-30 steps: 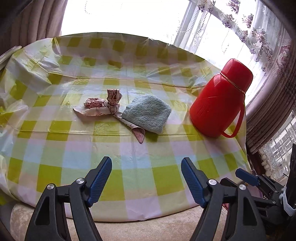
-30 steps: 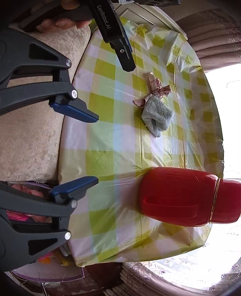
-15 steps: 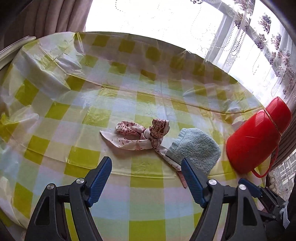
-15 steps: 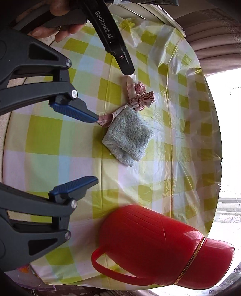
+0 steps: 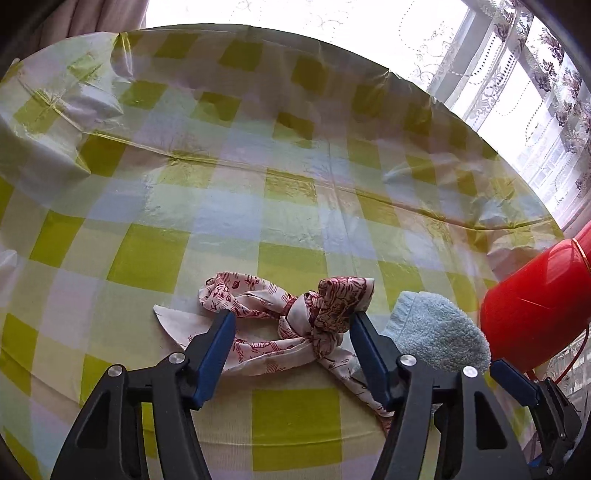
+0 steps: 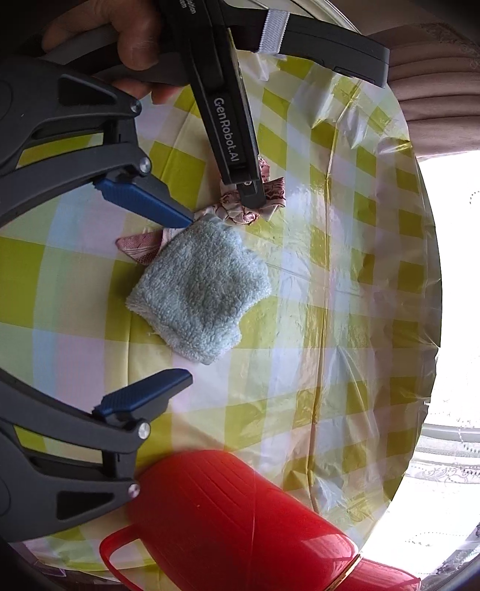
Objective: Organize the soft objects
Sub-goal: 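Grasp the floral cloth with the left gripper while the right gripper grasps the blue towel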
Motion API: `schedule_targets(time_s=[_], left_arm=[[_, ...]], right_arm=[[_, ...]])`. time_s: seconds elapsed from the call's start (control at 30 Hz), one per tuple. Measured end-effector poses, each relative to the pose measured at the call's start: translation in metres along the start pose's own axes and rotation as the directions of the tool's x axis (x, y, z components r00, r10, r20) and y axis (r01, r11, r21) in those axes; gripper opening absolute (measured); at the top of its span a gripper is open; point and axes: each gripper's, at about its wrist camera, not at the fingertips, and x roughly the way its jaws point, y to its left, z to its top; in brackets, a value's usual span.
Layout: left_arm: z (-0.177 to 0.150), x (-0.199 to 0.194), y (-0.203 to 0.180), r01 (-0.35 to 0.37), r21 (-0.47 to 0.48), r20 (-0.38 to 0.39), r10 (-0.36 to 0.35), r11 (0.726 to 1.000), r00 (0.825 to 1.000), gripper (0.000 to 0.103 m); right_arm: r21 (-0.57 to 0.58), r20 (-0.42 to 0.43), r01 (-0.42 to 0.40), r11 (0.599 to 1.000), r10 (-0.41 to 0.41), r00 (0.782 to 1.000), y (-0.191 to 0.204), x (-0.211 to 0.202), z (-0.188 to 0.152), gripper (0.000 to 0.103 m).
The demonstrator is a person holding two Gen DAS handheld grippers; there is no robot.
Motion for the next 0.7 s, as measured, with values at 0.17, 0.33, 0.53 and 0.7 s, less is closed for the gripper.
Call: schedule_targets(time_s=[0.17,0.33,0.53,0.7], left_arm=[[0.005,0.017,-0.002,0.004,0.039,-0.012,-0.004,0.999,1.000,0.053],[0.008,0.017,-0.001,0.014,0.065,0.003,-0.014,0.998,1.000,0.030],[0.006,0.006,0.011,-0.044,0.048,0.035,0.042,0.998,0.998,0.028],[0.001,-0.002,0.015,-0.071,0.048,0.058,0.069,0.996,0.996,0.027]], right_arm=[[-0.025,-0.018,-0.009,1.000,0.009,1.000,0.005,0.019,0.005,0.082],[-0.021,-0.045,-0.017,1.000,0.016,0.999,0.008,0.039,0.010,0.082],[0.011,-0.076,-0.037,0.999,0.038,0.996,0.005,0.060,0.015,0.083],[0.013,-0.070,-0.037,0.999,0.038,0.997,0.006,0.066,0.016,0.084]])
